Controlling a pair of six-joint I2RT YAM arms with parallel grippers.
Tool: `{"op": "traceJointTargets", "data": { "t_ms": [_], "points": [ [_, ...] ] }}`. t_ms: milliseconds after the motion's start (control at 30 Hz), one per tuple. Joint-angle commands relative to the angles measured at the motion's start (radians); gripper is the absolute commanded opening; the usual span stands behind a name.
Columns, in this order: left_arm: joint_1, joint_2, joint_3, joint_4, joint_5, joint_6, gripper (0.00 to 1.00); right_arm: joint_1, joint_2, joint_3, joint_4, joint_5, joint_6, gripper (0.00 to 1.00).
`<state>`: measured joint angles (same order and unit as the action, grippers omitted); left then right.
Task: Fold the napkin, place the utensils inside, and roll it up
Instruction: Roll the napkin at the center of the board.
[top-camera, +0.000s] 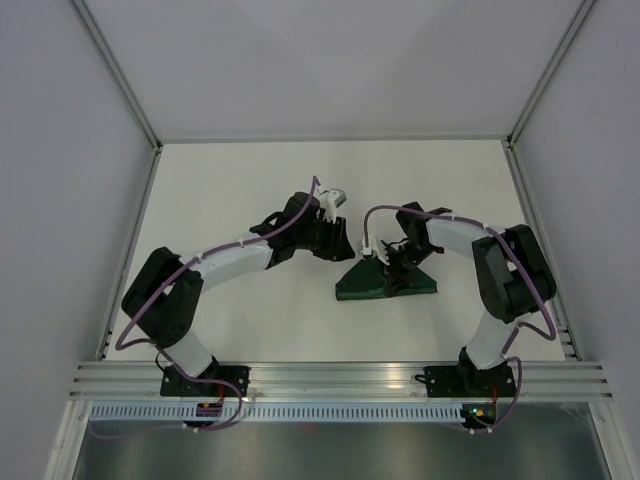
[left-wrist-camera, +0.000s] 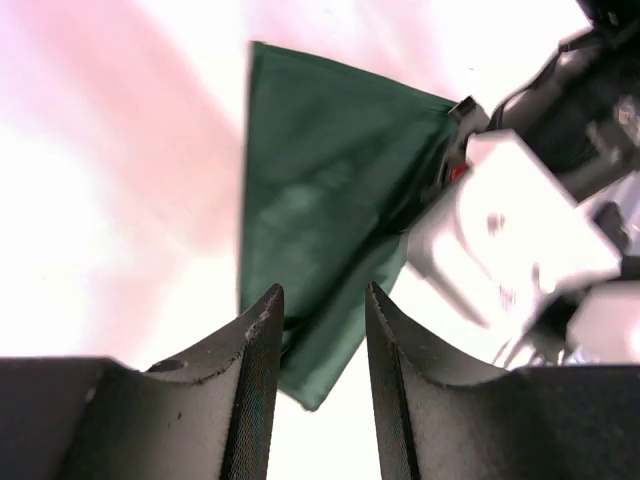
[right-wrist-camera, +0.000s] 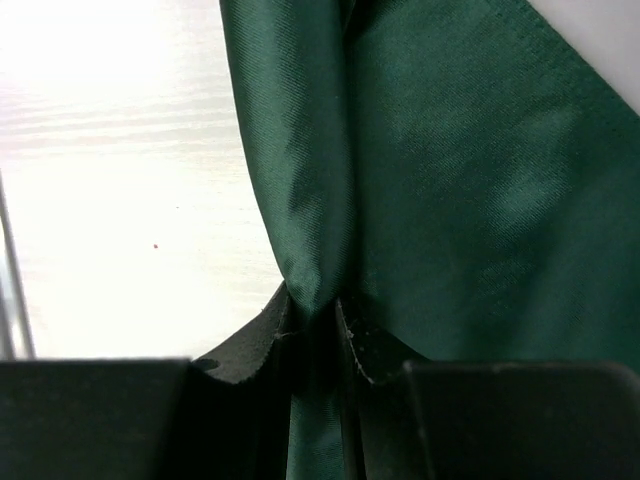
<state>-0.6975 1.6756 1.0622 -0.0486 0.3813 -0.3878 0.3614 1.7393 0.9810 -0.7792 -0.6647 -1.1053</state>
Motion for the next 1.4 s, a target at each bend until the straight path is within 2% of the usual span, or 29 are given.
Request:
{"op": "traceJointTargets", "data": {
  "t_ms": [0, 100, 200, 267, 367, 500, 667, 800, 933, 1133, 1300, 1367],
  "points": [
    [-0.005, -0.086, -0.122, 0.217, -0.194, -0.059, 0.43, -0.045, 0.152, 0.086, -0.23, -0.03, -0.134, 0.2],
    [-0.013, -0.119, -0.179, 0.257, -0.239, -0.043, 0.42, -0.062, 0.233, 0.16, -0.307, -0.045, -0.16, 0.2],
    [-0.054, -0.168, -0.26, 0.335, -0.309, 0.033, 0.41, -0.07, 0.284, 0.206, -0.344, -0.056, -0.169, 0.2],
    [-0.108, -0.215, -0.327, 0.435, -0.349, 0.079, 0.43, -0.07, 0.301, 0.22, -0.353, -0.061, -0.168, 0.2],
    [-0.21, -0.244, -0.373, 0.51, -0.418, 0.232, 0.47, -0.072, 0.33, 0.243, -0.367, -0.065, -0.163, 0.2],
    [-0.336, -0.199, -0.328, 0.472, -0.49, 0.484, 0.51, -0.072, 0.359, 0.266, -0.374, -0.067, -0.157, 0.2],
    [-0.464, -0.113, -0.297, 0.45, -0.527, 0.671, 0.54, -0.072, 0.376, 0.277, -0.365, -0.07, -0.137, 0.2],
    [-0.557, -0.027, -0.301, 0.51, -0.571, 0.837, 0.69, -0.07, 0.39, 0.285, -0.367, -0.072, -0.133, 0.2],
    [-0.591, 0.059, -0.266, 0.518, -0.593, 0.915, 0.7, -0.072, 0.404, 0.292, -0.365, -0.075, -0.125, 0.2],
    [-0.589, 0.145, -0.249, 0.616, -0.642, 1.0, 0.71, -0.072, 0.414, 0.291, -0.361, -0.081, -0.119, 0.2],
    [-0.586, 0.205, -0.228, 0.599, -0.631, 1.015, 0.7, -0.072, 0.419, 0.291, -0.359, -0.081, -0.114, 0.2],
    [-0.583, 0.213, -0.219, 0.544, -0.602, 0.986, 0.67, -0.072, 0.419, 0.291, -0.361, -0.079, -0.113, 0.2]
  ]
}}
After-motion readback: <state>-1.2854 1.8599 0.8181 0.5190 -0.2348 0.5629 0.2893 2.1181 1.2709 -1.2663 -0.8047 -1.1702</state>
